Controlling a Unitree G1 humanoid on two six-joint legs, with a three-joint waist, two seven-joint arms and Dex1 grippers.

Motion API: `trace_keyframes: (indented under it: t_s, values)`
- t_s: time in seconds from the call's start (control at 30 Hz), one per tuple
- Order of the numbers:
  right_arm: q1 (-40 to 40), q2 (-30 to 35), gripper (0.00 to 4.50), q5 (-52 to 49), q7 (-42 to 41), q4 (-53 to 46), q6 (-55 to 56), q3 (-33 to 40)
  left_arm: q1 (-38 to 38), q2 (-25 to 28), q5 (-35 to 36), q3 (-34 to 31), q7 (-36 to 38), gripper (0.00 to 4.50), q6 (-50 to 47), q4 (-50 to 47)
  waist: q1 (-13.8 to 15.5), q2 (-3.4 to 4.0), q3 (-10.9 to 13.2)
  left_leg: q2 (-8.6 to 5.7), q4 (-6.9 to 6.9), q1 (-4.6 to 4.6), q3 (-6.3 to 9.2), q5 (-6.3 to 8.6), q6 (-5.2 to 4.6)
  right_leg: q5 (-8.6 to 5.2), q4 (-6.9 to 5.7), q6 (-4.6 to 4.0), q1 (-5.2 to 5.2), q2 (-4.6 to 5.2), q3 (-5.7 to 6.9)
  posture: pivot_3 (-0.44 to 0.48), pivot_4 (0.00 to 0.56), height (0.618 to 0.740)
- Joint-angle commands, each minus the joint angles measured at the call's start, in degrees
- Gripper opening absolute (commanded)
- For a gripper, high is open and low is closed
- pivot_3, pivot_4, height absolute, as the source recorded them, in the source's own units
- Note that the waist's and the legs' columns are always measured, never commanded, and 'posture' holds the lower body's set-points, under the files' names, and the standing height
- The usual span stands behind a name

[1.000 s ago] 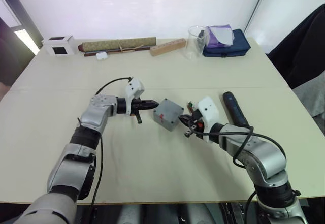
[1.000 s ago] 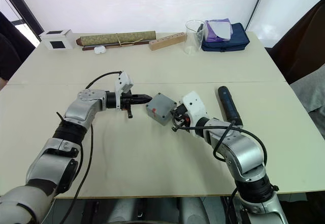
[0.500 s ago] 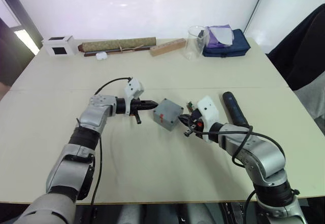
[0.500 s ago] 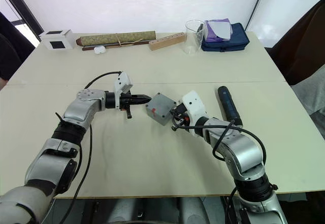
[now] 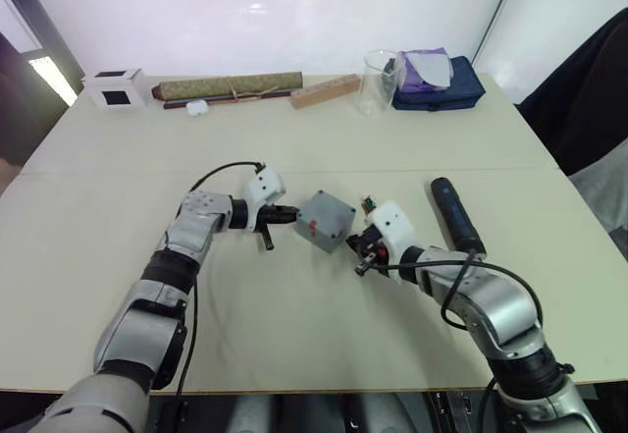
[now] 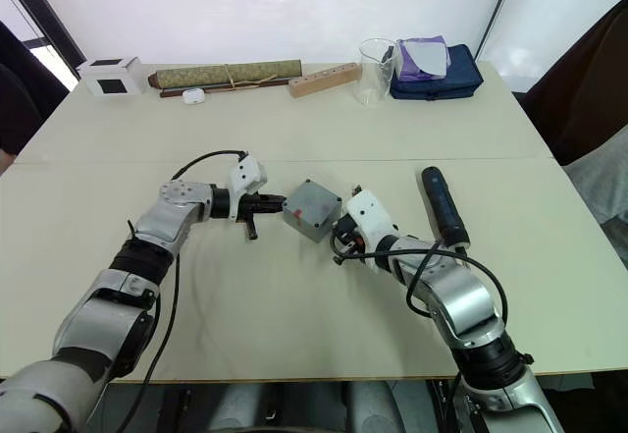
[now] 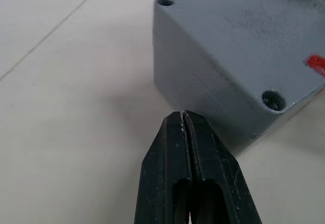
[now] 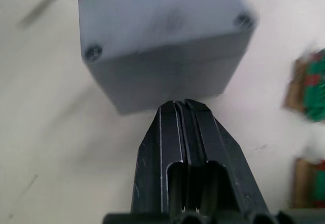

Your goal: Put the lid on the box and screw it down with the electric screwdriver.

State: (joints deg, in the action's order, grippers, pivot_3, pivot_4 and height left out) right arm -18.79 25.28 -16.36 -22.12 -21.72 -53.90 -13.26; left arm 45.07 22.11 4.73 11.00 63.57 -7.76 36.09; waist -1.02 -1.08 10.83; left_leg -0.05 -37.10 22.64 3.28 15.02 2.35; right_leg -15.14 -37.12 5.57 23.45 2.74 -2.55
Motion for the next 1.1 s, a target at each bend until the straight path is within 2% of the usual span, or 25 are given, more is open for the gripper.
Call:
trace_keyframes:
  t_s: [0.03, 0.43, 1.1]
  values:
    - [-1.9, -0.5, 0.06, 0.9, -1.0, 0.3, 2.6, -0.1, -0.2, 0.1, 0.0, 0.7, 1.8, 0.00, 0.2, -2.4, 0.0, 0.00, 0.0, 0.00, 0.00, 0.00, 0.00, 0.00, 0.00, 0.00, 0.00, 0.00, 0.00, 0.00, 0.00, 0.000, 0.150, 0.736]
    - [-4.1, -1.4, 0.06, 0.1, -7.7, 1.8, 2.5, -3.4, -5.1, 4.2, 1.3, 1.4, 9.5, 0.00, -6.0, -11.5, -0.1, 0.00, 0.0, 0.02, -0.01, -0.02, 0.03, 0.00, 0.00, 0.00, -0.06, 0.00, 0.00, -0.04, 0.00, 0.000, 0.150, 0.736]
    - [-6.7, -0.9, 0.06, -0.5, -14.1, 1.7, 0.6, -3.9, -12.1, 7.8, 3.3, 1.6, 11.6, 0.00, -12.9, -24.5, -0.1, 0.01, 0.0, 0.03, -0.01, -0.03, 0.02, 0.00, 0.00, 0.00, -0.08, -0.01, 0.00, -0.01, 0.00, 0.000, 0.150, 0.736]
